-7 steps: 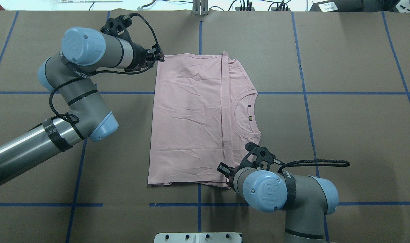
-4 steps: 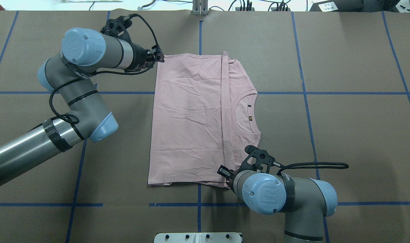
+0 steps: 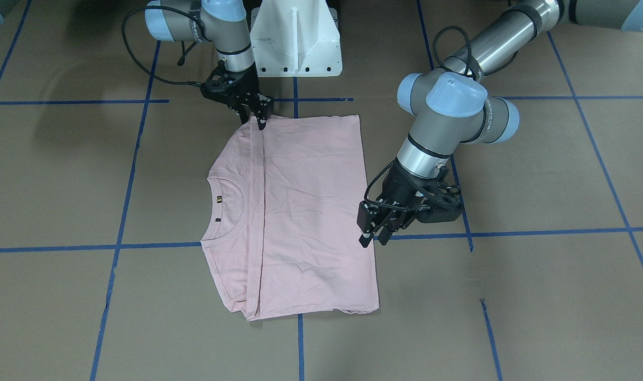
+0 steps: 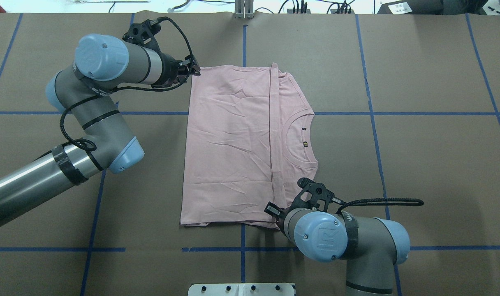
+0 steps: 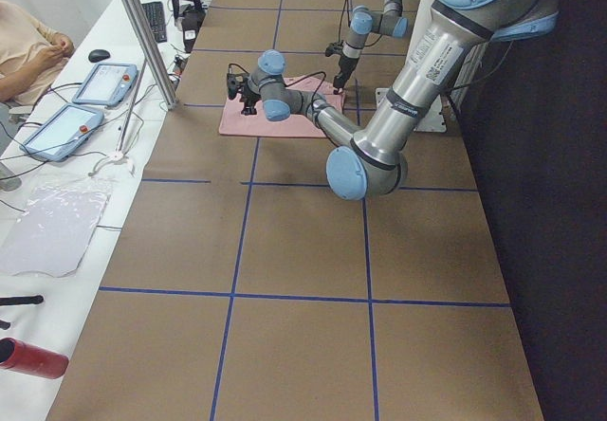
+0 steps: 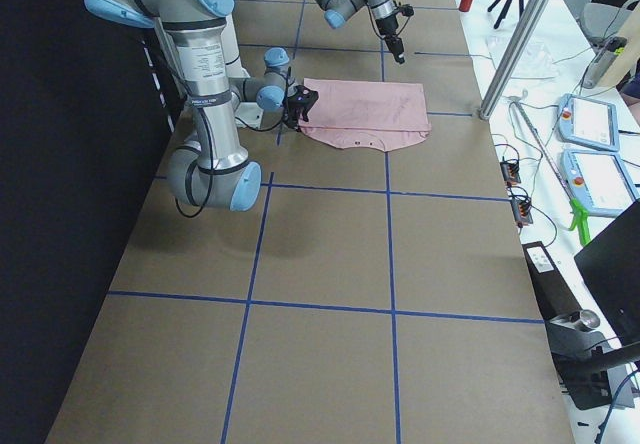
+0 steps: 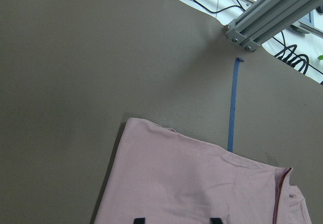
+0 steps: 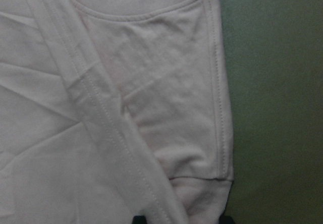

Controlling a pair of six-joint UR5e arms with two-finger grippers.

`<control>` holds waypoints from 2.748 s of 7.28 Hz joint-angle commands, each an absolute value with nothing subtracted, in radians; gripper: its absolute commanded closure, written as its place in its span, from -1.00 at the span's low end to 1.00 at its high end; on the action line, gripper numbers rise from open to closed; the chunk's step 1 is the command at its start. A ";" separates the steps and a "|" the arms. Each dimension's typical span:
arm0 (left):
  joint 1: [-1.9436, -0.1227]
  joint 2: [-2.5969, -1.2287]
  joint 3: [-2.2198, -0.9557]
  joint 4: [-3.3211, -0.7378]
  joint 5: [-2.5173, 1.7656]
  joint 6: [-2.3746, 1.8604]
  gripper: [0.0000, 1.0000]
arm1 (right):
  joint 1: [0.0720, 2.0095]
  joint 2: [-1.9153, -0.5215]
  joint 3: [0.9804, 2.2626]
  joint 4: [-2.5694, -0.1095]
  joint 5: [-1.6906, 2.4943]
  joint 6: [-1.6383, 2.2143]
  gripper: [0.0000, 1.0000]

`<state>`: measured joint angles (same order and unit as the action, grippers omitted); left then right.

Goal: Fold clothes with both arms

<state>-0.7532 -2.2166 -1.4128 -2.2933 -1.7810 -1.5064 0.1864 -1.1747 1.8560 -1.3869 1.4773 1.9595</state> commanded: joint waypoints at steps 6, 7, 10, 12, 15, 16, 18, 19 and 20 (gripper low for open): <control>-0.750 -2.217 -1.414 -2.292 -1.781 -1.526 -0.05 | 0.202 -1.173 1.865 -1.387 1.456 1.951 1.00; -0.750 -2.217 -1.413 -2.292 -1.781 -1.526 -0.05 | 0.199 -1.175 1.864 -1.387 1.448 1.951 1.00; -0.729 -2.153 -1.496 -2.267 -1.775 -1.596 -0.05 | 0.205 -1.175 1.893 -1.387 1.448 1.945 1.00; -0.526 -1.949 -1.828 -2.088 -1.656 -1.742 -0.11 | 0.215 -1.187 1.919 -1.387 1.456 1.936 1.00; -0.260 -1.901 -1.933 -1.892 -1.519 -1.963 -0.23 | 0.216 -1.189 1.922 -1.384 1.459 1.936 1.00; -0.215 -1.881 -1.928 -1.891 -1.499 -1.985 -0.23 | 0.218 -1.187 1.922 -1.384 1.459 1.936 1.00; -0.204 -1.879 -1.918 -1.875 -1.497 -1.988 -0.24 | 0.216 -1.186 1.922 -1.384 1.460 1.936 1.00; -0.201 -1.879 -1.917 -1.875 -1.499 -1.988 -0.23 | 0.216 -1.186 1.922 -1.384 1.460 1.936 1.00; -0.201 -1.879 -1.917 -1.875 -1.497 -1.988 -0.24 | 0.216 -1.186 1.922 -1.382 1.460 1.934 1.00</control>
